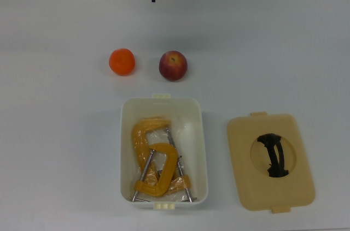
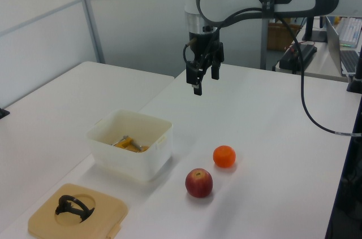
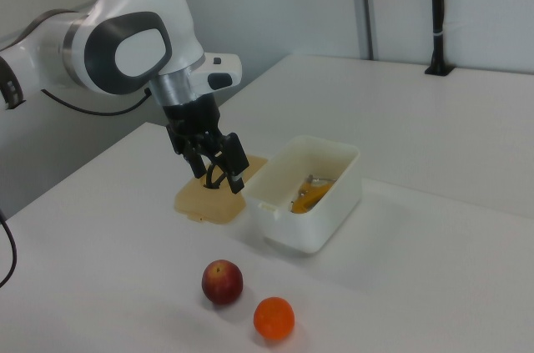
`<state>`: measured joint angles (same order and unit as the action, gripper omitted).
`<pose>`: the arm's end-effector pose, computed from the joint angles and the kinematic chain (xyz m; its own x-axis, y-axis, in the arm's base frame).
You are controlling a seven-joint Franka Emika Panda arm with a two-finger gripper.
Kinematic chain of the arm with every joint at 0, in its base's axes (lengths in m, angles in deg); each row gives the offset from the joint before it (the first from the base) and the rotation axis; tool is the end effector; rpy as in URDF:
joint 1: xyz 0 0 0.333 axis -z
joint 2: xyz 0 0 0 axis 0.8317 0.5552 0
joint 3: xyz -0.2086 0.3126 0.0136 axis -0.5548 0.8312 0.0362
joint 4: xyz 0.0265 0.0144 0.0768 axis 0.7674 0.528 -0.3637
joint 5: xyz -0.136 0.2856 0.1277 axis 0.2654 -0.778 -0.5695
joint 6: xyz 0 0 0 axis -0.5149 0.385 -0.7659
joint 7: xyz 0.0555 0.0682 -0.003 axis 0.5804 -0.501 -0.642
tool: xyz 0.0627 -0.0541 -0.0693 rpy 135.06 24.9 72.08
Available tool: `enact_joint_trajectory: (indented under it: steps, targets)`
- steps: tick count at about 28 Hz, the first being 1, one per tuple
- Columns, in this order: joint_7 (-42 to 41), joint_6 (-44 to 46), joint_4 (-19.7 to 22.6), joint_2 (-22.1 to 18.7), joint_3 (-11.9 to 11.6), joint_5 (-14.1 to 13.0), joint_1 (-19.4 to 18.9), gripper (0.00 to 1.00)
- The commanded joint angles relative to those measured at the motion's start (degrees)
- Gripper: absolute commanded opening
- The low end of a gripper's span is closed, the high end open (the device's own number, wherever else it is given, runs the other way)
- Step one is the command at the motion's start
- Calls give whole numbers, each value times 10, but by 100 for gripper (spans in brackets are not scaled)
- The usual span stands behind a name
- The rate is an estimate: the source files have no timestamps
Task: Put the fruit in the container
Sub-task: 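Move the gripper down to the orange and grasp it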
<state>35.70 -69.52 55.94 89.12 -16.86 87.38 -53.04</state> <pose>0.5155 0.0065 0.6692 0.9976 -0.0619 0.0296 -0.0630 -0.9973 0.0371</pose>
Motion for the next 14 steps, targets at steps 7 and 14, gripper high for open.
enact_joint_trajectory:
  steps: [7, 14]
  targets:
    - [-16, -85, 80, 2, -2, -10, 1, 100]
    - [-18, -87, 104, 35, -2, -1, 2, 100]
